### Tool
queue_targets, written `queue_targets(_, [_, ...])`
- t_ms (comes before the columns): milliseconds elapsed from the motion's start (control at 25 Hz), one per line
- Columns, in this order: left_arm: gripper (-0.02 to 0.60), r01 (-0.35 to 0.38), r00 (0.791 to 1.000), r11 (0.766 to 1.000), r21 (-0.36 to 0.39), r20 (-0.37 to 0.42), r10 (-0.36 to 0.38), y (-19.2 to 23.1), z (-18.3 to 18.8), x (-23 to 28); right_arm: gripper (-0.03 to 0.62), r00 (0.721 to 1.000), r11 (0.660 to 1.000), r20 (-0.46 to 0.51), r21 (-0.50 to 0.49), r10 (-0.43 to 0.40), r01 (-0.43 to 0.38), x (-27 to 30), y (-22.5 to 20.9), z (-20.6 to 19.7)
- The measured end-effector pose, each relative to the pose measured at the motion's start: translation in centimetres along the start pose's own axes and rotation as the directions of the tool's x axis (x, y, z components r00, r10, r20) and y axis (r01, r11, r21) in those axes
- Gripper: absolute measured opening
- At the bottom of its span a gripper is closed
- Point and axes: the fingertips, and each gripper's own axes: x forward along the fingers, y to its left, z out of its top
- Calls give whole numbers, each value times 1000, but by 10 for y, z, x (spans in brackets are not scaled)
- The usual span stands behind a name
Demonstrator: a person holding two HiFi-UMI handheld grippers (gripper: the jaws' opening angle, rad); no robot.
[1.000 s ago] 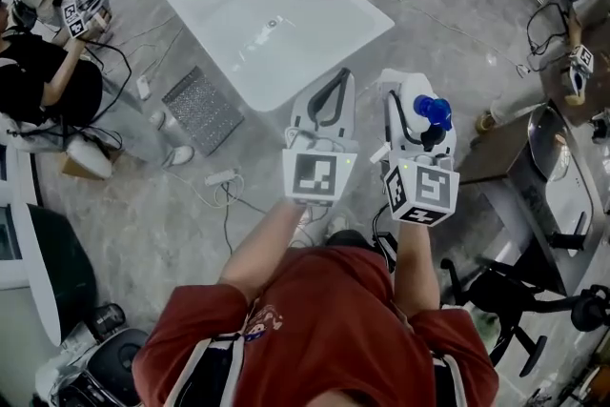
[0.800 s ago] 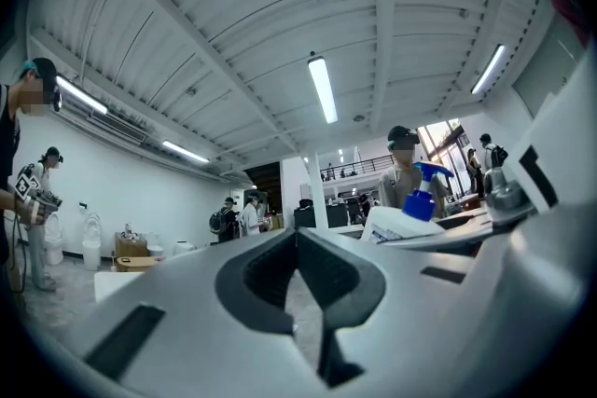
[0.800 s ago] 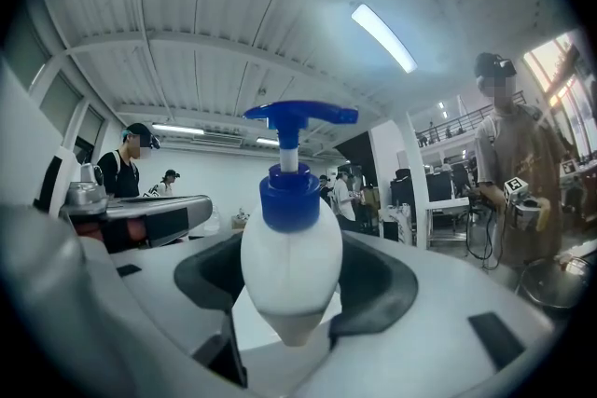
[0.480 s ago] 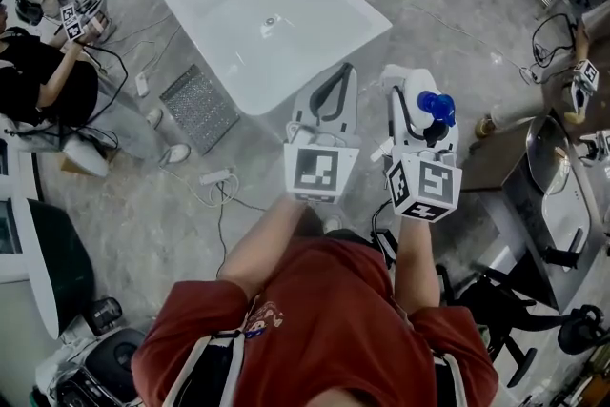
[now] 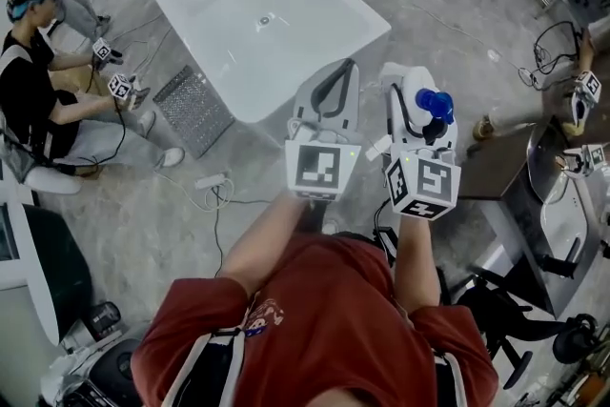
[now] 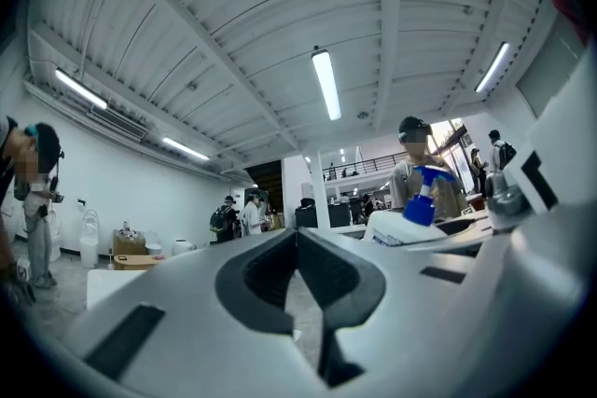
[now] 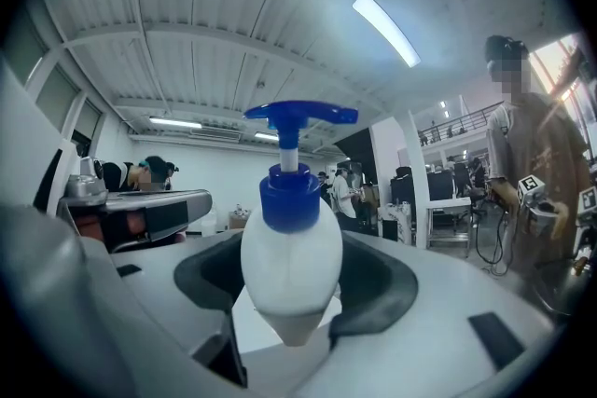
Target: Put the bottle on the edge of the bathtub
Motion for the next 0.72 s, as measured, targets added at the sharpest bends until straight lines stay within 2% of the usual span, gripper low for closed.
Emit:
queue_targets(280, [15, 3, 1000, 1000, -27, 13, -3, 33, -7, 45, 272, 1000, 1000, -11, -14, -10, 10, 55, 0, 1])
queue_targets(400, [15, 13, 1000, 1000, -9, 9, -13, 50, -12, 68, 272, 1000, 1000, -17, -20, -13, 13, 83, 0, 3])
queue_targets(720, [15, -9, 1000, 1000, -14, 14, 10, 118, -25, 124, 272, 1000, 999, -24, -52, -11, 9, 169, 11, 11])
